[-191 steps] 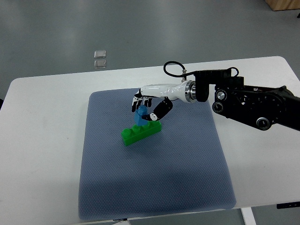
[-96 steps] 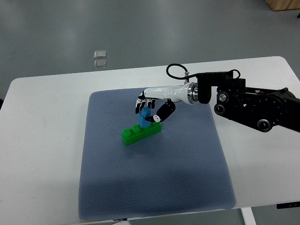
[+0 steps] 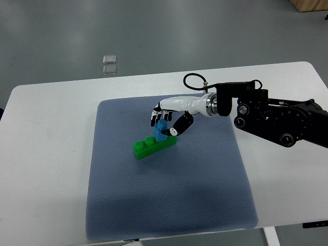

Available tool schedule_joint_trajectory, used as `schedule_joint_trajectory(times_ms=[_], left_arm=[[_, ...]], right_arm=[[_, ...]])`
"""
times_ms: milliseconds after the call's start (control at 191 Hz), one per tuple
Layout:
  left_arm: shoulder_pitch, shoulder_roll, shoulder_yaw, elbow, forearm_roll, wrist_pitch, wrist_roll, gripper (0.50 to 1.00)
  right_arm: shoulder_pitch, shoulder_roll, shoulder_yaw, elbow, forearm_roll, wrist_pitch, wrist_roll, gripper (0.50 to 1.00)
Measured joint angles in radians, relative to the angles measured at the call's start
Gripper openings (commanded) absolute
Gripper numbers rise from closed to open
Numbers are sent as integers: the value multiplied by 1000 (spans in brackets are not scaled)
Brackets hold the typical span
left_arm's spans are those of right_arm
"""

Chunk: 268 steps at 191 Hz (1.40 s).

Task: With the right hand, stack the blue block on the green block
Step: 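Lower the blue block onto the green block's studs, then press the blue block down and open the right hand fingers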

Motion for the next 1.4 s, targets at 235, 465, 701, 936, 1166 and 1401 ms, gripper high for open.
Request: schedule_joint_trajectory(times_ms=[235, 465, 701, 936, 1166, 1401], left_arm=[[0, 0, 0, 1, 0, 0, 0, 1000], [0, 0, 0, 1, 0, 0, 1, 1000], [0, 0, 0, 1, 0, 0, 1, 1000], [1, 0, 0, 2, 0, 0, 1, 1000], [1, 0, 0, 2, 0, 0, 1, 1000], [1, 0, 0, 1, 0, 0, 1, 1000]], right_arm=[[-23, 5, 1, -1, -5, -23, 3, 594], [-32, 4, 0, -4, -10, -26, 10, 592], [-38, 6, 0, -8, -17, -29, 24, 592], [-53, 12, 0, -12, -19, -60, 31, 592], [-63, 16, 0, -15, -25, -86, 37, 592], [-78, 20, 0, -20, -43, -106, 46, 594]])
